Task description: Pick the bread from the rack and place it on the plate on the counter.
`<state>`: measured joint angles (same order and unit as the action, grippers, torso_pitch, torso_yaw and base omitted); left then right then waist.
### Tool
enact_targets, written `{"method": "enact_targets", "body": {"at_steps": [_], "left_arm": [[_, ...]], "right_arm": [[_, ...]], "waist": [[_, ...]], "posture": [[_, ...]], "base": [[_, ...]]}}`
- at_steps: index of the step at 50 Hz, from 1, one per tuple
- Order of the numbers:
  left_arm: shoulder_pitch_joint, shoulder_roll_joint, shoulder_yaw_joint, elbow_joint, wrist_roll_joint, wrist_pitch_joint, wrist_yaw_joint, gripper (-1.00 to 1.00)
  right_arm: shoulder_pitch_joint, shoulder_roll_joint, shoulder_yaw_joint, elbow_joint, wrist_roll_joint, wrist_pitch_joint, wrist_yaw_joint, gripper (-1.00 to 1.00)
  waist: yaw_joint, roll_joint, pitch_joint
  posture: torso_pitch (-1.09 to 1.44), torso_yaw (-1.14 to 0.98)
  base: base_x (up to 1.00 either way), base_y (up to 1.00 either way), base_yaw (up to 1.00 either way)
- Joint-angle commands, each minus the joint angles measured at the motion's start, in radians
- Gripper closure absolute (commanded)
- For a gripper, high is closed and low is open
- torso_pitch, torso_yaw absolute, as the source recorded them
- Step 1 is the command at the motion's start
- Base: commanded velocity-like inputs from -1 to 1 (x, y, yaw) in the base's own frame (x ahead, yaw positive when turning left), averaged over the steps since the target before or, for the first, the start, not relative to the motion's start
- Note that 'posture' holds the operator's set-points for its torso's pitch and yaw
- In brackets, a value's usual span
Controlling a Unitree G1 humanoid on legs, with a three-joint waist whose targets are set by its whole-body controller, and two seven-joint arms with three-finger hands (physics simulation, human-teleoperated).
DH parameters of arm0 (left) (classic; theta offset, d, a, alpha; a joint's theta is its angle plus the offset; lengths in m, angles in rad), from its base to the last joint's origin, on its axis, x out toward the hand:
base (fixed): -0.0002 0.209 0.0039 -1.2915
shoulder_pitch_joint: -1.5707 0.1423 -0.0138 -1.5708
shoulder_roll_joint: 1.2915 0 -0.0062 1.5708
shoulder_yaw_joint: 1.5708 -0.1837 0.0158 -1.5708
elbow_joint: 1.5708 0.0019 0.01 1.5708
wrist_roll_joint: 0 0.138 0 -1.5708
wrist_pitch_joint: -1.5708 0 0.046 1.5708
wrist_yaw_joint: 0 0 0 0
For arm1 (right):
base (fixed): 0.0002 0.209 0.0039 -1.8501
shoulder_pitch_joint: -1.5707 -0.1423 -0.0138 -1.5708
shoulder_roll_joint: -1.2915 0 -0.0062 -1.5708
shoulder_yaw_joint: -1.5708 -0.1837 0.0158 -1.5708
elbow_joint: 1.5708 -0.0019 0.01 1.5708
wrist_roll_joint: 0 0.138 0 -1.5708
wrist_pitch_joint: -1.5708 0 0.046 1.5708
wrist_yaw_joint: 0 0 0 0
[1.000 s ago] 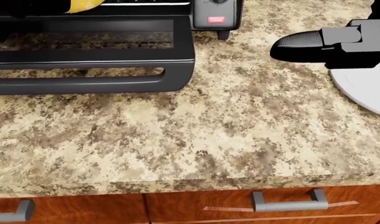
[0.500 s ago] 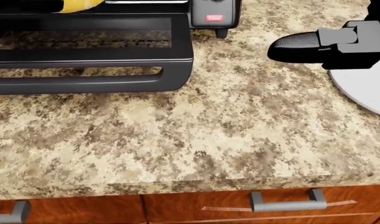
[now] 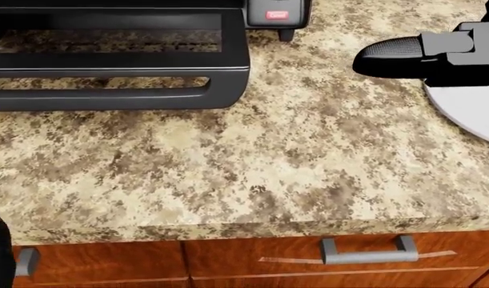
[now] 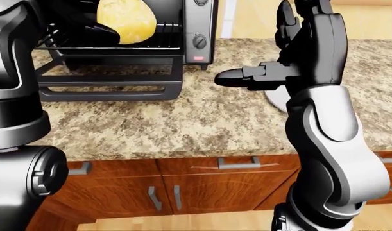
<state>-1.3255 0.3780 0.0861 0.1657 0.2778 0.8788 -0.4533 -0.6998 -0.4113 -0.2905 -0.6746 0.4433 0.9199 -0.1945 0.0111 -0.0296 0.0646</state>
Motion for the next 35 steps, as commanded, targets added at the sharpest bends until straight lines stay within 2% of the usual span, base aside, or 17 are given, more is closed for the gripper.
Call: {"method": "enact_targets", "body": {"at_steps": [1,12,22,35], "left_arm": [[-0.043,-0.001,0.008,-0.051,0.001,0.0,0.01,1.0],[-0.089,-0.04,-0.004,-0.042,-0.015,-0.002,0.035,1.0],[-0.181,-0.07,-0.015,0.081,-0.042,-0.092,0.073,1.0],[-0.362,-0.089,-0.019,0.339,-0.068,-0.241,0.096,1.0]], "right_arm": [[-0.023,-0.014,-0.012,-0.017,0.002,-0.028,-0.007,-1.0],[-0.026,-0.042,-0.034,-0.021,0.03,-0.017,-0.023,-1.0],[-0.02,-0.08,-0.07,-0.027,0.079,-0.01,-0.045,-1.0],[-0.014,-0.12,-0.096,-0.036,0.145,-0.008,-0.083,-1.0]], "waist": [[0.0,-0.001,-0.028],[0.002,-0.005,-0.027],[0.005,-0.014,-0.025],[-0.002,-0.024,-0.022]], "posture": [[0.0,0.0],[0.0,0.0],[0.0,0.0],[0.0,-0.04]], "base": [[0.0,0.0,0.0],[0.0,0.0,0.0],[0.0,0.0,0.0],[0.0,0.0,0.0]]}}
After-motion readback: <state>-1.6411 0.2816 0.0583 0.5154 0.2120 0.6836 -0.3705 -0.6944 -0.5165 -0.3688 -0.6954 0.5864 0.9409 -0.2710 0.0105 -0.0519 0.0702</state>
